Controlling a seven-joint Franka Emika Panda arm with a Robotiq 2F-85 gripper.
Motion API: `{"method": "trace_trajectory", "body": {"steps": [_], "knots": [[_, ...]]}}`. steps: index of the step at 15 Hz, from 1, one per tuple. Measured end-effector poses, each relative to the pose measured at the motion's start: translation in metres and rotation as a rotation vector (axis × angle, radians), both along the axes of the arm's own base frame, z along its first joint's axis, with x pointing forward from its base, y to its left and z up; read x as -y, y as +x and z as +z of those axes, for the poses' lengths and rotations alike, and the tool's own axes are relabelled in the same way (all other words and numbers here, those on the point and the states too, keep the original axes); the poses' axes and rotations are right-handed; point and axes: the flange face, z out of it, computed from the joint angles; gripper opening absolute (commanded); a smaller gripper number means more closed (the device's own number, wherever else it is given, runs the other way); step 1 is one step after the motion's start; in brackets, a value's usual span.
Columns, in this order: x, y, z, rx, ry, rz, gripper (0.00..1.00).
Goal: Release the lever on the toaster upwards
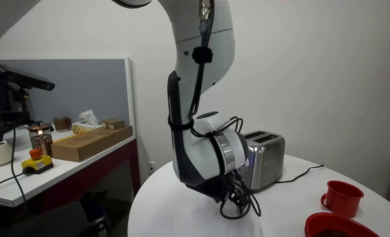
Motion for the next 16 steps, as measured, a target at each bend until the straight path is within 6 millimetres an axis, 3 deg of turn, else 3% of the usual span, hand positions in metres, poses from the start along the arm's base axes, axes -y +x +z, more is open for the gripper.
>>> {"method": "trace_trajectory", "body": {"steps": [5, 7, 13, 16], "knots": [[-0.022, -0.044, 0.021, -0.206, 0.109, 0.022, 1.0], [-0.026, -0.049, 0.042, -0.292, 0.152, 0.025, 1.0], [-0.01, -0.02, 0.148, -0.387, 0.214, 0.025, 1.0], [-0.01, -0.008, 0.202, -0.381, 0.195, 0.069, 1.0]]}}
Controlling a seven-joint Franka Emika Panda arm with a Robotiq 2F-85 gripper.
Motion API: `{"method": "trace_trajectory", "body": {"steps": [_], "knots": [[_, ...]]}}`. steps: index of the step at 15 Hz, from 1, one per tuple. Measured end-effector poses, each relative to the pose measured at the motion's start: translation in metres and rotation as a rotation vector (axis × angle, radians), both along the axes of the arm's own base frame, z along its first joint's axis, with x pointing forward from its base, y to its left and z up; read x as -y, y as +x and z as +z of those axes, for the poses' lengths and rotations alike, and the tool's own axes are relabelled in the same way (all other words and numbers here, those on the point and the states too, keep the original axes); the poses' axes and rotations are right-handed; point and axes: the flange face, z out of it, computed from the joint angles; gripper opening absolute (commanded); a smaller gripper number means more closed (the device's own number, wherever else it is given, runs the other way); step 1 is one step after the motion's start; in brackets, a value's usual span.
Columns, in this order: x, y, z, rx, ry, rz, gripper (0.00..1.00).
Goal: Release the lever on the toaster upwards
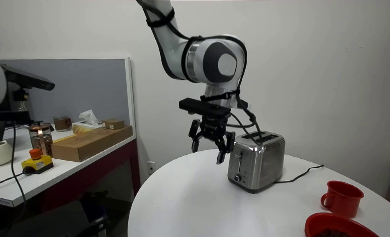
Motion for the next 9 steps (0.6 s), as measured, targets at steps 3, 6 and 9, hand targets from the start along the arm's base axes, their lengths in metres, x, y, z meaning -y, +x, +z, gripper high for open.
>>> {"method": "trace_trajectory", "body": {"steps": [3, 6, 9], "knots": [[-0.006, 0.004, 0.05, 0.032, -0.071, 0.048, 1.0], [-0.007, -0.002, 0.089, 0.053, -0.131, 0.058, 1.0], [-0.006, -0.004, 0.099, 0.062, -0.141, 0.056, 1.0]]}}
